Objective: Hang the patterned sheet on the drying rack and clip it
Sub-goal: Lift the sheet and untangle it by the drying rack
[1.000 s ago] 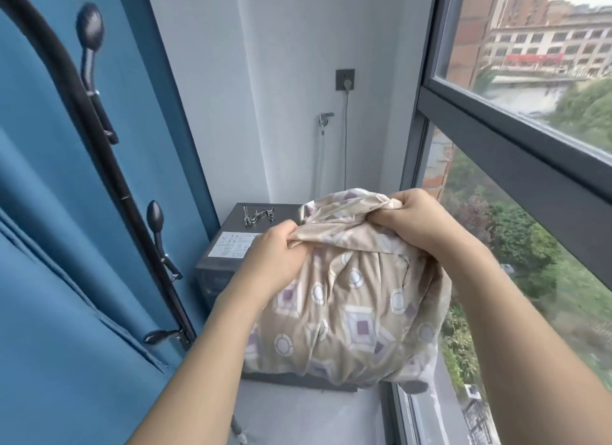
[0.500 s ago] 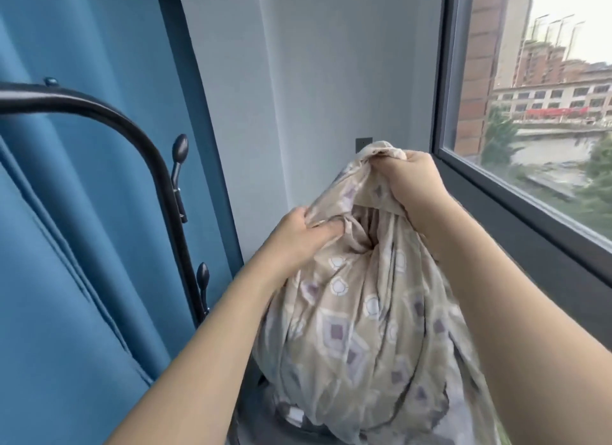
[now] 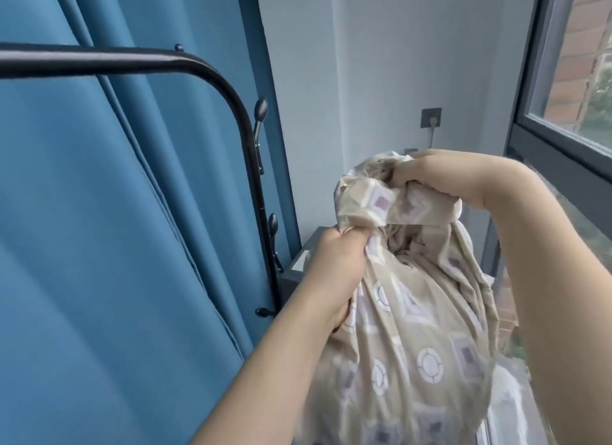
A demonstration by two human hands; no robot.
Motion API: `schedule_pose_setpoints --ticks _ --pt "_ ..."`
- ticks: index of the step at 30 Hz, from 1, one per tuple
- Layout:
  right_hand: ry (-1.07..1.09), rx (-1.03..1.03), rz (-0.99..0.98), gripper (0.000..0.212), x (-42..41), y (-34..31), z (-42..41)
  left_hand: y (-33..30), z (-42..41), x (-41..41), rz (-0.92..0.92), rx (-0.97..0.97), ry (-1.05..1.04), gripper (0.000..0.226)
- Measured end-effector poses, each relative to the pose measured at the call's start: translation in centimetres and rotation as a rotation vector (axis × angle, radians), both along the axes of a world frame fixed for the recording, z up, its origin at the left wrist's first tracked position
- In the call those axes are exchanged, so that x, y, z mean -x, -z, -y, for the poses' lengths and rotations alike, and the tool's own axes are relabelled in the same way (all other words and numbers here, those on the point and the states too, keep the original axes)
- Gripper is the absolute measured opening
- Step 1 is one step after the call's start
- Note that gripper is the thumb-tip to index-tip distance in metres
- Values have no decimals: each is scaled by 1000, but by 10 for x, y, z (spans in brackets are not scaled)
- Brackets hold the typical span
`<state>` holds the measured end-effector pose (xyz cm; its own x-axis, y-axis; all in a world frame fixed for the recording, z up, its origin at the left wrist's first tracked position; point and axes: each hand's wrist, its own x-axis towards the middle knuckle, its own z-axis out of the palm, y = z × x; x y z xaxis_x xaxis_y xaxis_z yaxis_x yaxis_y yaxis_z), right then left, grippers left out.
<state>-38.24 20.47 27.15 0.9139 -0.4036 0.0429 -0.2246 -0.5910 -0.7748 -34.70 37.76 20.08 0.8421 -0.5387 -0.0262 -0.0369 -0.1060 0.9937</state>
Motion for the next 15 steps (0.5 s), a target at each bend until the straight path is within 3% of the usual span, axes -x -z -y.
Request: schedule_pose_setpoints --ticks 3,6,8,11,14,15 --pt "-305 -76 -47 44 20 5 -41 0 -53 12 -8 13 -129 25" --pt "-613 -119 -178 20 26 15 -101 -6 -118 25 29 34 -244 26" --pt "-705 -83 -257 14 19 29 -144 -8 -157 36 69 5 -277 27" --pt "-745 -59 -106 18 3 49 -206 -11 -213 52 143 -48 -344 24" --pt "-813 -395 16 6 -4 58 -262 -11 -278 71 163 -121 -358 16" --pt "-834 -519 48 24 -7 60 -277 -9 -302 79 152 -163 -308 23"
